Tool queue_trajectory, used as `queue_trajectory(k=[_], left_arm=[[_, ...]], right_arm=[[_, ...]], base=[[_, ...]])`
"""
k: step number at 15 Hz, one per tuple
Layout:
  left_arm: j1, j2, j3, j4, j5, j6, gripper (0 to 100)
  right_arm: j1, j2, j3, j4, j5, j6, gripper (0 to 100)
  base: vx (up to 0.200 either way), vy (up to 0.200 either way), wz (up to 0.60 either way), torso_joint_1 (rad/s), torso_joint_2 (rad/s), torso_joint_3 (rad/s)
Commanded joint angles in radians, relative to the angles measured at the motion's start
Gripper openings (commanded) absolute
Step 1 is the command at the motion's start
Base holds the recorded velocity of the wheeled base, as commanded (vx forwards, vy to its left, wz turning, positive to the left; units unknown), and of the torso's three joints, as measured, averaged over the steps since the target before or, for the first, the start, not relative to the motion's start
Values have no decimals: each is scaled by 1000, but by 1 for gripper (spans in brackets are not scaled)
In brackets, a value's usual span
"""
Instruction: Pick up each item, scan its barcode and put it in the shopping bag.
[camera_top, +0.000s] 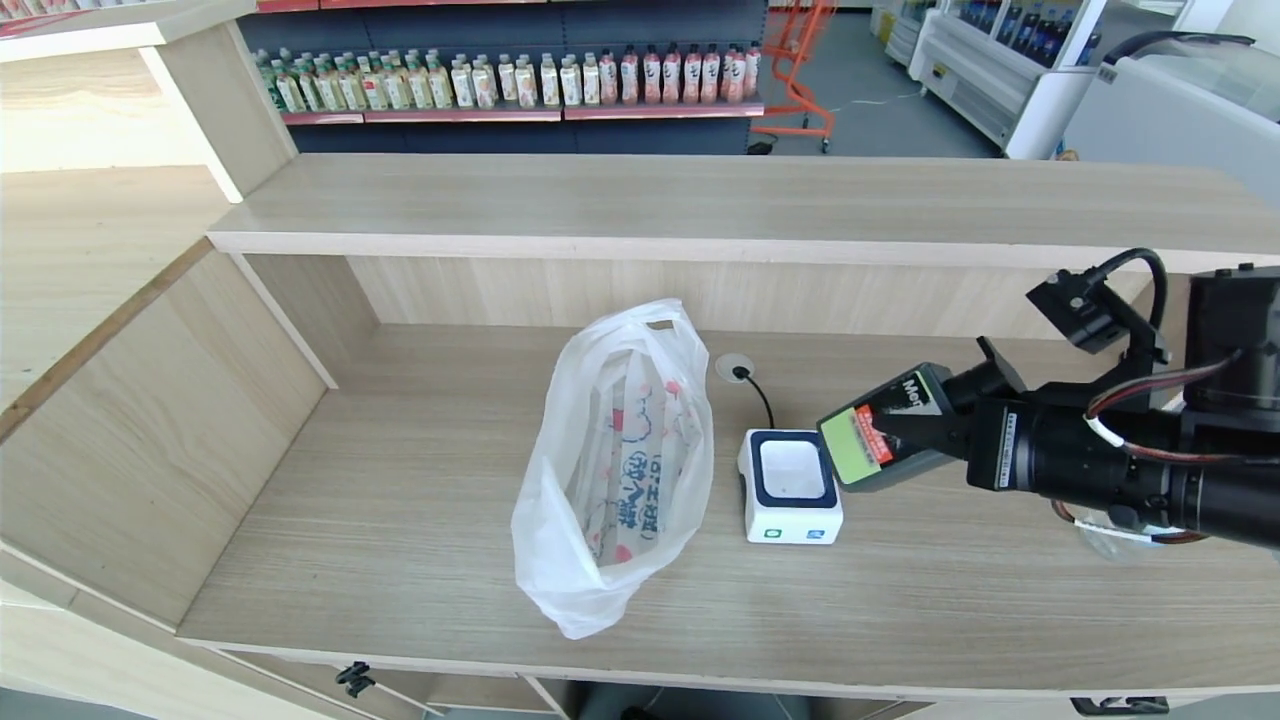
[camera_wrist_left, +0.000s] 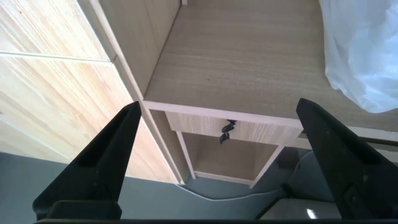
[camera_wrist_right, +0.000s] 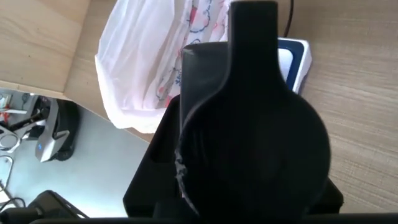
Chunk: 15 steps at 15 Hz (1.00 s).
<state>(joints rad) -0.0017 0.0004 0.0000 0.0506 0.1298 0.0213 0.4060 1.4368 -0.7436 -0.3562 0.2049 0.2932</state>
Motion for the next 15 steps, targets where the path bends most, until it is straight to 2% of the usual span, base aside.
queue_trajectory(k=[1, 3, 8, 10, 13, 15], left_arm=[[0, 0, 0, 0, 1, 0, 100], [0, 1, 0, 0, 1, -4, 100], [0, 1, 0, 0, 1, -7, 100], [0, 1, 0, 0, 1, -7, 100], [0, 1, 0, 0, 1, -7, 100], [0, 1, 0, 0, 1, -7, 100]], right_arm=[[19, 24, 1, 0, 1, 0, 0], [24, 63, -6, -6, -1, -2, 0], [28, 194, -60, -6, -10, -5, 0], [91, 309, -152, -6, -55, -5, 0], [149, 430, -218, -14, -94, -8, 0], [185, 527, -253, -81, -160, -37, 0]], base=[[0, 200, 0, -2, 2, 2], [0, 200, 0, 5, 7, -2], [0, 0, 0, 0, 0, 0], [0, 0, 0, 0, 0, 0], [0, 0, 0, 0, 0, 0], [0, 0, 0, 0, 0, 0]])
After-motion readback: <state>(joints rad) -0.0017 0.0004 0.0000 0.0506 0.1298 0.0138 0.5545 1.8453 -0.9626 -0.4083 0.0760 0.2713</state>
